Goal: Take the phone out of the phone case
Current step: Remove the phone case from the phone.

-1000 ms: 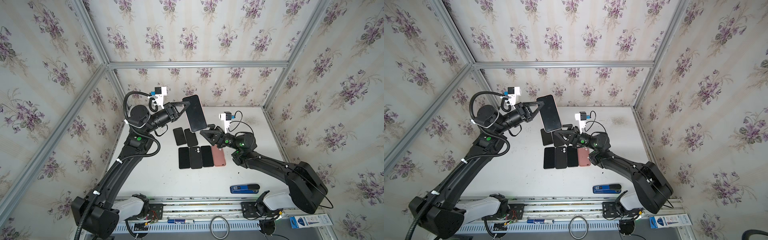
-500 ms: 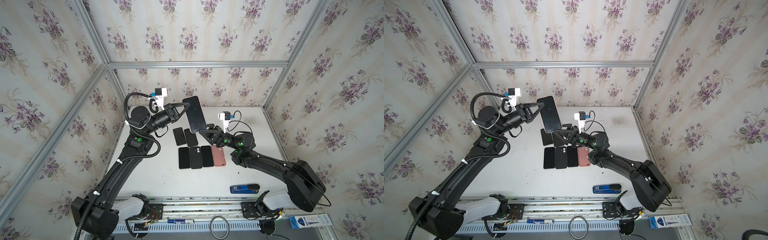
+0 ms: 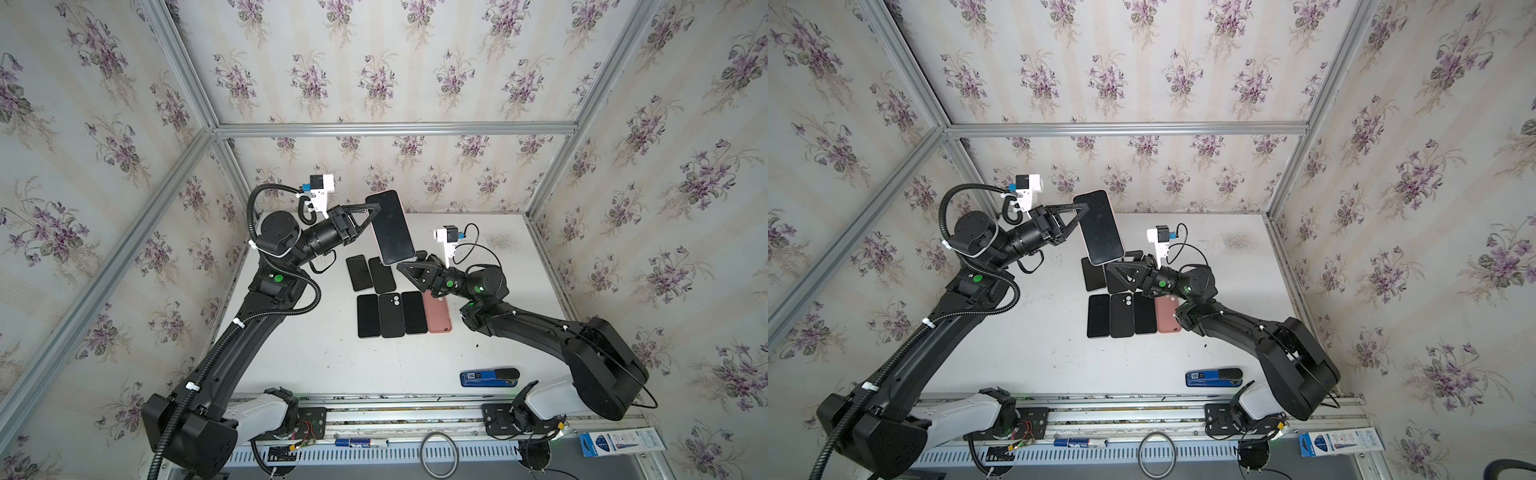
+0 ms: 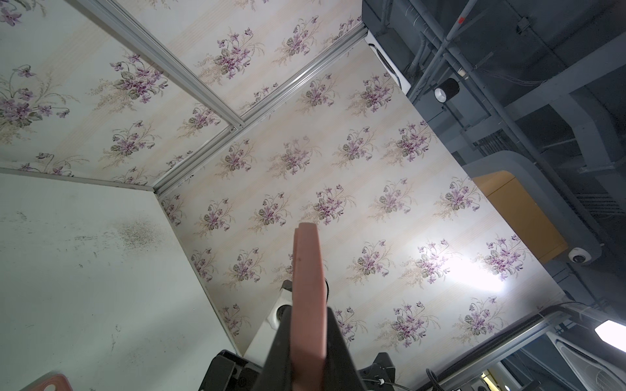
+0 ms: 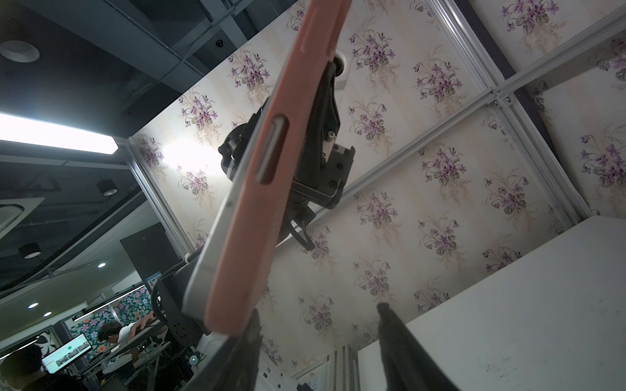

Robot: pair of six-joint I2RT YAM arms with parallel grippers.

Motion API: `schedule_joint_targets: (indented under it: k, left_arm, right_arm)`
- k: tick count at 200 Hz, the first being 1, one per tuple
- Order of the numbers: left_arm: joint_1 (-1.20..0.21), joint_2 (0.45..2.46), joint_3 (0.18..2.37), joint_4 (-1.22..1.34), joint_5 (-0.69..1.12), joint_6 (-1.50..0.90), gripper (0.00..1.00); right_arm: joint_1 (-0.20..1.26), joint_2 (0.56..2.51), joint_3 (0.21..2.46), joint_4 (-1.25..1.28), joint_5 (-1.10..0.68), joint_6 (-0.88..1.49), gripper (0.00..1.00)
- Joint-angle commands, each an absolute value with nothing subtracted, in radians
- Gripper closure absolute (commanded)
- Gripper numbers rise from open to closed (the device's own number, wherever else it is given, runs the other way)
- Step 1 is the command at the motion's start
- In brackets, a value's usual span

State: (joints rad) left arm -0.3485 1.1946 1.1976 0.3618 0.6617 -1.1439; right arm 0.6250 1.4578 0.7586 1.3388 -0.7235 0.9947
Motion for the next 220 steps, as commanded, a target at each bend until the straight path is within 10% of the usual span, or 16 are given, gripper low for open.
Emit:
schedule_joint_targets:
  k: [1,220]
  left_arm:
    - [-0.348,1.189,1.193,0.432,0.667,-1.155,1.0]
    - [-0.35,1.176,1.173,0.448,0.681,-1.14,1.0]
  right_arm:
    - [0.624,1.464,0.78,1.401,-0.725,1.02,0.41]
    - [0.613,1.452,0.779,1.362,-0.693,1.022,0.42]
